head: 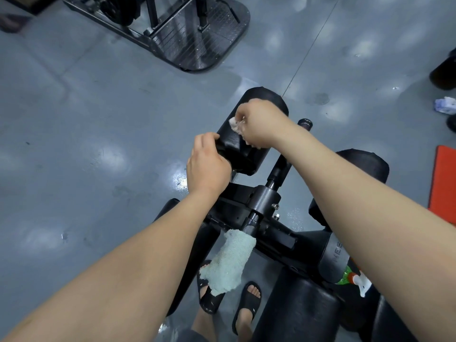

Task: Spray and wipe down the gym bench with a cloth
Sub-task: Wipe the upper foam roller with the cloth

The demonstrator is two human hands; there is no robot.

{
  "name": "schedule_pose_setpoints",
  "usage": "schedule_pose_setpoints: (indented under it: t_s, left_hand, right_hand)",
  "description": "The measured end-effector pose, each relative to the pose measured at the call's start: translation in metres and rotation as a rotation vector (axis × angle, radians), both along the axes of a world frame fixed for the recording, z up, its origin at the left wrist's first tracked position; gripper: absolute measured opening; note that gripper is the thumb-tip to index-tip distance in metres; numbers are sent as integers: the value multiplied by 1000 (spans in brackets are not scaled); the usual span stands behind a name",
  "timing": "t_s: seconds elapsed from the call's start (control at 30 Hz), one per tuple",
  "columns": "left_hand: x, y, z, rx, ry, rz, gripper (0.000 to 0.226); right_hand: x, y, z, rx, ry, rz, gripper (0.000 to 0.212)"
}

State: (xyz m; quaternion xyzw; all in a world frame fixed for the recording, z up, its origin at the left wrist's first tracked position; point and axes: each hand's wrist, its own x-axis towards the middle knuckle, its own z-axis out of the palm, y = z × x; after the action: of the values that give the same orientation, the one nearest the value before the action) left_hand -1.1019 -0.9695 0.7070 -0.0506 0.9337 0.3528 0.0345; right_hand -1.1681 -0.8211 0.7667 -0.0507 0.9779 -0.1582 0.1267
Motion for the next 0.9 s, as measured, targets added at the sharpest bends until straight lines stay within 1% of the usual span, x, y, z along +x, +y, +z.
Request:
schedule_pose_setpoints:
  t_s: [0.07,0.13,0.2,0.23,0.27,0.33,0.4,0.5,0.57,0.67,0.8,0.9]
  left_hand:
    - [-1,1,-1,-6,-48,35,55]
    - [-2,2,-2,-25,-97,56,61]
    - [-4,2,-2,-39,-111,55,57]
    - [-5,2,-3,-41,-103,45,54]
    - [-5,2,-3,-38,-90,36,51]
    - [-4,1,-4,-27,-59,17,49]
    - [-1,1,-5,-23,-19,-12,49]
    - [-2,0,-6,-20,-11,-3,54]
    - [-3,0,-7,-27,-33,1,56]
    - [-3,1,-6,-23,-13,-26,54]
    - [-2,-1,-5,-23,34,-47,52]
    - [-1,-1,-4,-26,35,-47,51]
  right_hand:
    - [12,-4,-5,-37,2,56,30]
    - [21,-1,-7,-76,-1,80,27]
    - [24,8,-5,-105,-4,50,20]
    - [24,15,-4,-112,12,7,16]
    - [21,23,-4,-106,50,-54,17]
    - [11,42,-6,-65,130,-195,19]
    - [0,55,-6,-33,159,-307,16]
    - [-17,62,0,13,139,-401,29]
    - [-26,63,1,26,132,-432,32]
    - [-35,63,-6,28,91,-432,32]
    - [-37,60,-3,14,36,-365,25]
    - [-30,52,2,-4,9,-286,28]
